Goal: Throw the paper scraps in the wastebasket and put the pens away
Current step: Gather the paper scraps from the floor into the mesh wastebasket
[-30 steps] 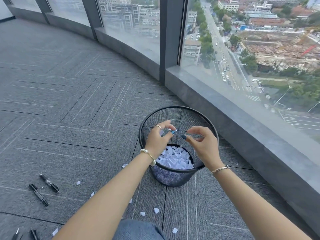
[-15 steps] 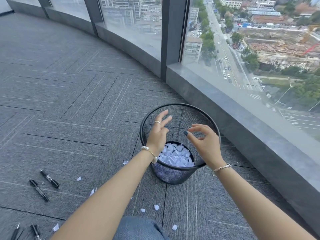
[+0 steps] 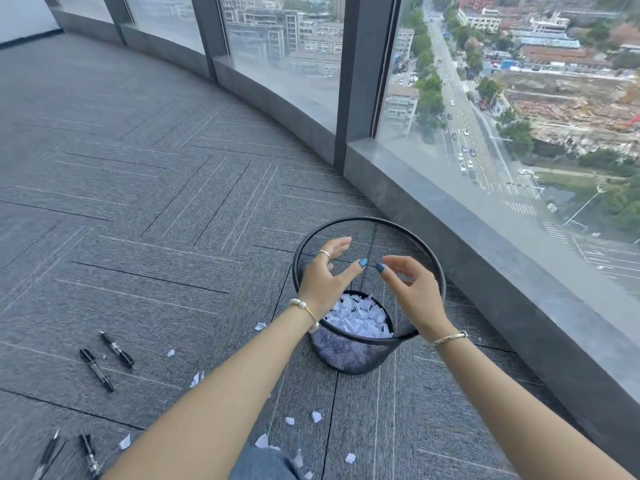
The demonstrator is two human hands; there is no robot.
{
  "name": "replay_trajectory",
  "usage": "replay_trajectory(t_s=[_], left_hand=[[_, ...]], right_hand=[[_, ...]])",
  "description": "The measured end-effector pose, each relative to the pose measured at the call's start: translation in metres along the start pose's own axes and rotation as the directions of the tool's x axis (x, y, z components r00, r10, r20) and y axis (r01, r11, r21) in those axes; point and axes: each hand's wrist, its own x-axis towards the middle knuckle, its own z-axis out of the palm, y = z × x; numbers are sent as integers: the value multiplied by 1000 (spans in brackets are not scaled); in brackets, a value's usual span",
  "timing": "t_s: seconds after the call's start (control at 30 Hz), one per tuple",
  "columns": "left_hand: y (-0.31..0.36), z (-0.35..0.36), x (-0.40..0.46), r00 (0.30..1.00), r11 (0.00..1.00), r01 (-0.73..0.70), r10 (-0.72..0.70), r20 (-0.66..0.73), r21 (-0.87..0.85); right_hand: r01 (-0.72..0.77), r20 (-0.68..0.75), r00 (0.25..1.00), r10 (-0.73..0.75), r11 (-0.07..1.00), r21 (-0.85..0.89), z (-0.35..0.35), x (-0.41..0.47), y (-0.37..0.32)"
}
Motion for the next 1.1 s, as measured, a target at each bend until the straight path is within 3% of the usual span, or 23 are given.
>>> replay_trajectory(t_s=[0.2, 0.37, 0.57, 0.7, 0.93, 1.1], left_hand=[[-1, -20, -8, 999, 995, 32, -34, 21, 98], [3, -31, -12, 1000, 1000, 28, -28, -9, 6], [-15, -90, -40, 993, 1000, -6, 2, -121, -29], [-48, -139, -72, 967, 997, 59, -68, -245, -44], [-136, -185, -133, 902, 969, 243, -245, -357, -51], [-196, -188, -160, 885, 944, 331, -316, -343, -15]], right_hand=[[-14, 6, 1000, 14, 998, 54, 9, -2, -15], [-12, 33, 999, 10, 998, 58, 16, -8, -30], [44, 96, 993, -72, 961, 274, 68, -26, -71], [22, 183, 977, -109, 907, 421, 123, -39, -84], [-40, 470, 878, -96, 962, 271, 219, -74, -31], [-88, 542, 840, -14, 983, 161, 260, -90, 19]])
